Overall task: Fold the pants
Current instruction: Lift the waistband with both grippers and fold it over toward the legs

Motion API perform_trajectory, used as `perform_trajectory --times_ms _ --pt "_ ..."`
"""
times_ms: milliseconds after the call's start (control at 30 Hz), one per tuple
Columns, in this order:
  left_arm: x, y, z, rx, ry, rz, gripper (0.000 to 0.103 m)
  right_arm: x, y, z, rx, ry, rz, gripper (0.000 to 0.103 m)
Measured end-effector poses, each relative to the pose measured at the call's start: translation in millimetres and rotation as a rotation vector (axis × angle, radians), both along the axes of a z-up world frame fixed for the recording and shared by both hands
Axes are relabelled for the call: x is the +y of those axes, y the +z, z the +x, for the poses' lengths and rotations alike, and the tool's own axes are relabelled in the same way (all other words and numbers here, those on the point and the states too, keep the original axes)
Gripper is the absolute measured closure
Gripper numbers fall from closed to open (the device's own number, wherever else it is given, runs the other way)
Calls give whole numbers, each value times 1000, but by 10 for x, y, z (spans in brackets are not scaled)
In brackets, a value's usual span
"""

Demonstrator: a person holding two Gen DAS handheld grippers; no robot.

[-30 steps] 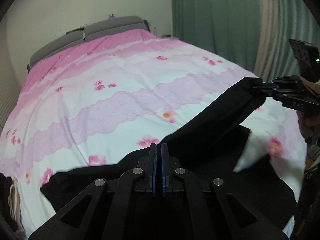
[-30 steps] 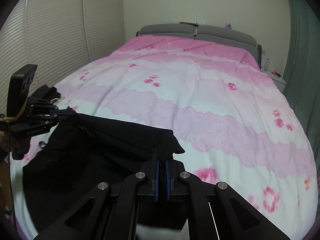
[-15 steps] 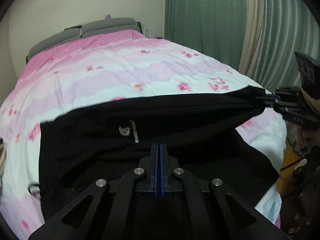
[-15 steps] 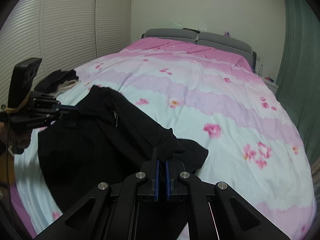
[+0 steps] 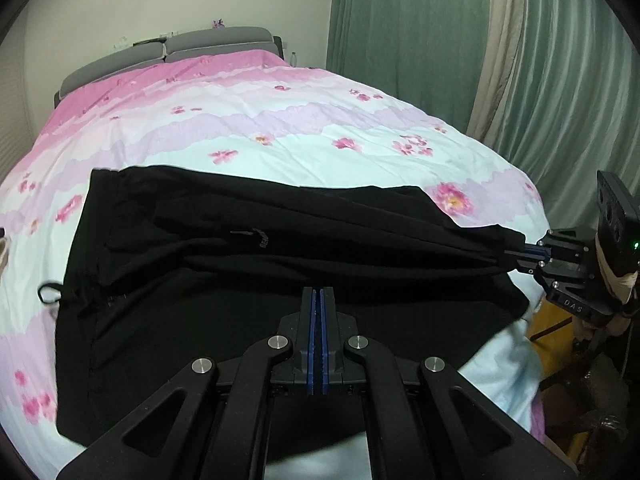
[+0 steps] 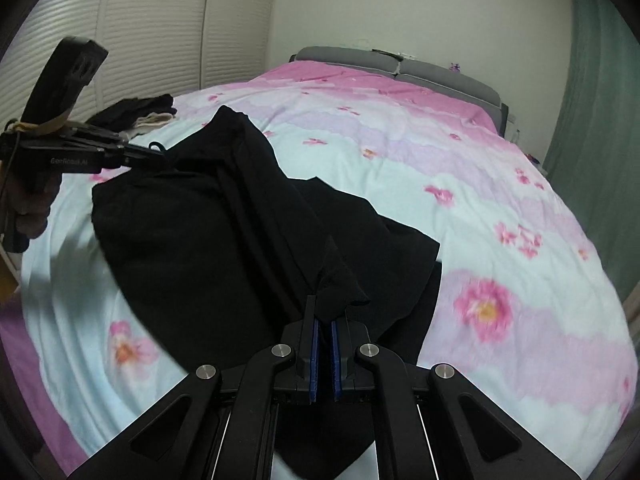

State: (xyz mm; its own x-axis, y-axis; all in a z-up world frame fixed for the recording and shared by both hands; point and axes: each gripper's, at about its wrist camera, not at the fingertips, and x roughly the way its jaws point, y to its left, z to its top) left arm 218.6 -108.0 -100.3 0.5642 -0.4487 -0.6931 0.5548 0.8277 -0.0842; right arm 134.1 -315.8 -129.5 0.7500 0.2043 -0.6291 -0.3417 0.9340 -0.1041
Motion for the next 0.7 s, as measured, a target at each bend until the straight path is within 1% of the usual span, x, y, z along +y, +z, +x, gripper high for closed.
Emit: perform_trajectory --times_ms 67,167,200,333,467,533,567,600,633,667,700 --pt "-7 -17 -95 5 -1 -5 98 -24 -24 -112 -3 -13 5 98" --pt "-24 -54 -214 11 -11 -11 98 -7 -62 -269 -14 -30 -36 98" --pt "-43 -60 -226 14 -13 -13 98 -20 -94 -305 -5 -34 -46 98" --pt "-129 -153 -261 41 -20 -19 98 -115 -299 -313 40 -59 -43 98" --pt "-132 -236 -238 81 -5 -23 98 -88 -498 -297 60 -52 -40 97" --pt "-113 -256 -234 91 4 -19 95 -64 -533 -308 56 -58 -44 96" --pt "-103 -260 -230 92 8 -15 93 -65 -537 -318 53 -61 -36 90" --pt "-93 -258 -231 92 14 -11 86 -71 -539 -325 53 -68 -28 79" --pt "-78 -246 -230 90 21 -9 77 -82 -537 -325 57 -81 -22 71" --pt "-58 -243 -239 86 26 -9 72 -95 -525 -324 55 -106 -26 57" --pt "-37 -225 -246 81 31 -12 63 -107 -497 -335 48 -121 -26 52"
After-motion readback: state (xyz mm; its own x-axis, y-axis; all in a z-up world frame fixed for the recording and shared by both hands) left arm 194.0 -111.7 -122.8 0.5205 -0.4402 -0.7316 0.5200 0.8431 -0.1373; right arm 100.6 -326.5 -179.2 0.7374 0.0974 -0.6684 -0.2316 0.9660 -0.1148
